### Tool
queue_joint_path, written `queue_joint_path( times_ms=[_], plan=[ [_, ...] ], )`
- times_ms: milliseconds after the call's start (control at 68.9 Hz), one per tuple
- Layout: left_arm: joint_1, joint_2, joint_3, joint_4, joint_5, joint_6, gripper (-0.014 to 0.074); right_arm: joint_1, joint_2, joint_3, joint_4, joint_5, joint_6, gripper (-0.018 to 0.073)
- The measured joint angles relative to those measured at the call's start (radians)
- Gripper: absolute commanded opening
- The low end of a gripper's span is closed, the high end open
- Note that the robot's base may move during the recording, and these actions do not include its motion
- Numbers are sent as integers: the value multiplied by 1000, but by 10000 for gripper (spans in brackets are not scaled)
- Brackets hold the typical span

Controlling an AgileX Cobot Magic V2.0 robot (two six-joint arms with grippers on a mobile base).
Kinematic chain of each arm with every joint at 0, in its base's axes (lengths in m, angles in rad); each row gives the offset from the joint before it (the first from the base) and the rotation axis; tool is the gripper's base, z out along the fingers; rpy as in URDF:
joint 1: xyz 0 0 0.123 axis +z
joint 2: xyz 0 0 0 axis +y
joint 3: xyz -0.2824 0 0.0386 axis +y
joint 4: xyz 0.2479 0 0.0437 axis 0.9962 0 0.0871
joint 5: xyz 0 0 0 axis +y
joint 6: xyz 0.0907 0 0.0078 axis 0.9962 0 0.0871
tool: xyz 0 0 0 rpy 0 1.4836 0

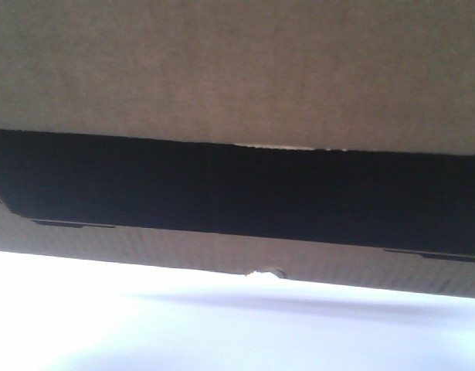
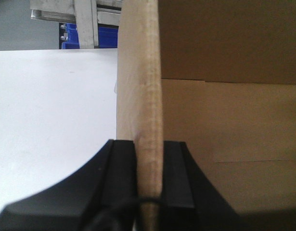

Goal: Grab box from left shelf to table start
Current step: 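Position the held box above the white table with both grippers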

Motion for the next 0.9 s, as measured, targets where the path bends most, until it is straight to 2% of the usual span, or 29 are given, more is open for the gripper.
queue_joint_path(
  times_ms=[900],
  plan=[
    [0, 14, 0, -2, 0, 0, -104, 0, 0, 0, -2, 2, 0, 57]
  ],
)
